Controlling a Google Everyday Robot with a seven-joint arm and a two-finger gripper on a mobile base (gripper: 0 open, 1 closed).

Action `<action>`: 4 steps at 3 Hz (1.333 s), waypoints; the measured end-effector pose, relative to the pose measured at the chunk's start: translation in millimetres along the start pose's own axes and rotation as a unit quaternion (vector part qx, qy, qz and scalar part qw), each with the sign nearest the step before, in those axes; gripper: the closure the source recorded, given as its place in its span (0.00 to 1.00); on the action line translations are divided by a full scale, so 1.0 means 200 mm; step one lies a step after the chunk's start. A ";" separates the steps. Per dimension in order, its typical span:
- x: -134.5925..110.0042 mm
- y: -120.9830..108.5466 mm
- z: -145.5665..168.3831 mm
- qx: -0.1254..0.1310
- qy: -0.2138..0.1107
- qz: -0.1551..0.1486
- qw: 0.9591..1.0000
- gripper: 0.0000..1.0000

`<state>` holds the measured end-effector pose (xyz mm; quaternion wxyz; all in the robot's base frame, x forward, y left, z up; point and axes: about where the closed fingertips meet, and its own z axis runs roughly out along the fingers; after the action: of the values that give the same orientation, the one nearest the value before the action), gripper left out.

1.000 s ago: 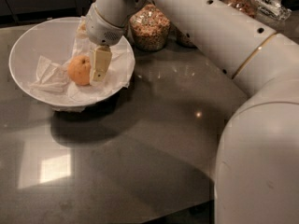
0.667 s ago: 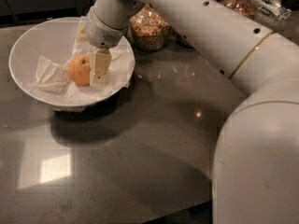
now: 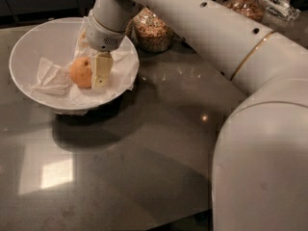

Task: Pick orange from white bowl

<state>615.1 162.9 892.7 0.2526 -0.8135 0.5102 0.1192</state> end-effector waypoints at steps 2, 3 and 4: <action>-0.02 -0.01 0.09 -0.018 0.006 -0.004 1.000 0.17; -0.04 -0.03 0.14 -0.029 0.004 -0.008 1.000 0.18; -0.05 -0.03 0.18 -0.040 0.002 -0.010 0.999 0.37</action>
Offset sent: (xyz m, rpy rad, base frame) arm 0.0057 0.0193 -0.0148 -0.0392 0.0250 0.0298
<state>617.8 192.7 868.6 0.2200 -0.8281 0.4975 0.1356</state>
